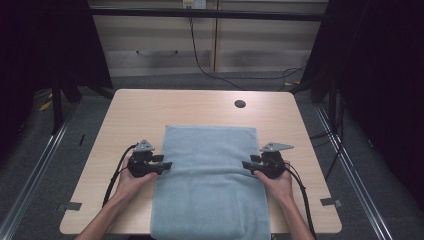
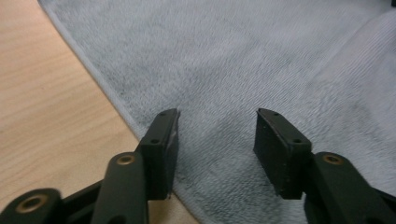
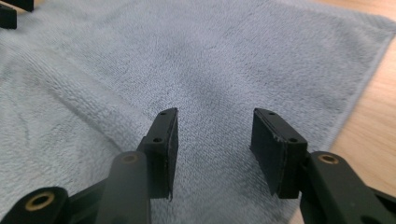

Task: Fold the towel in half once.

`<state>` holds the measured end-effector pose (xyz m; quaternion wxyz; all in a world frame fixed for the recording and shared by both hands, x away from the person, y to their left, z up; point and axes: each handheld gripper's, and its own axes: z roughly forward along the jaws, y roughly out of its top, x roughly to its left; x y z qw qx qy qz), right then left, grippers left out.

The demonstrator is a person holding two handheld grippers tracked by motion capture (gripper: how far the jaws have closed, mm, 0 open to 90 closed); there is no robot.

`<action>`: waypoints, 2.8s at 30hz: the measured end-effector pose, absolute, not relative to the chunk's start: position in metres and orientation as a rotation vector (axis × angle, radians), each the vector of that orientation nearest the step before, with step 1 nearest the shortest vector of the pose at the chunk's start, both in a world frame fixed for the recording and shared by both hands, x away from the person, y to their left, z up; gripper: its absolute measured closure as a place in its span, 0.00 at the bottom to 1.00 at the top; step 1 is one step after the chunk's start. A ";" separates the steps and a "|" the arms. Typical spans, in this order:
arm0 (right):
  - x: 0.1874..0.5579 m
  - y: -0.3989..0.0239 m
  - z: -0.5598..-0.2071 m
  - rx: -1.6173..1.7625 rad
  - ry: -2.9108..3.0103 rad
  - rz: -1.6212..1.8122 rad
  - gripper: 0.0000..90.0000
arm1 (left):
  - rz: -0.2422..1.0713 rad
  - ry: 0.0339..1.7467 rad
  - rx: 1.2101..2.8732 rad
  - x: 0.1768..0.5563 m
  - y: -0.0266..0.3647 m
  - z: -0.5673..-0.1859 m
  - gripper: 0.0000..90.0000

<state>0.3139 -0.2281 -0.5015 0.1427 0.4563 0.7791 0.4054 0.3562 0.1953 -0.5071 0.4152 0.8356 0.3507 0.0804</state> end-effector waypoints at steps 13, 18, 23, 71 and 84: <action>0.280 -0.217 -0.503 1.260 2.370 1.078 0.56 | 0.190 0.789 2.128 0.332 0.198 -0.508 0.52; 0.262 -0.218 -0.503 1.231 2.394 1.097 0.56 | 0.188 0.767 2.136 0.322 0.202 -0.508 0.52; 0.245 -0.217 -0.502 1.208 2.410 1.096 0.56 | 0.181 0.747 2.159 0.310 0.200 -0.506 0.52; 0.300 -0.241 -0.508 1.262 2.286 1.063 0.66 | 0.206 0.961 2.074 0.374 0.214 -0.502 0.44; 0.296 -0.238 -0.509 1.312 2.288 1.142 0.93 | 0.267 0.810 2.179 0.357 0.199 -0.505 0.76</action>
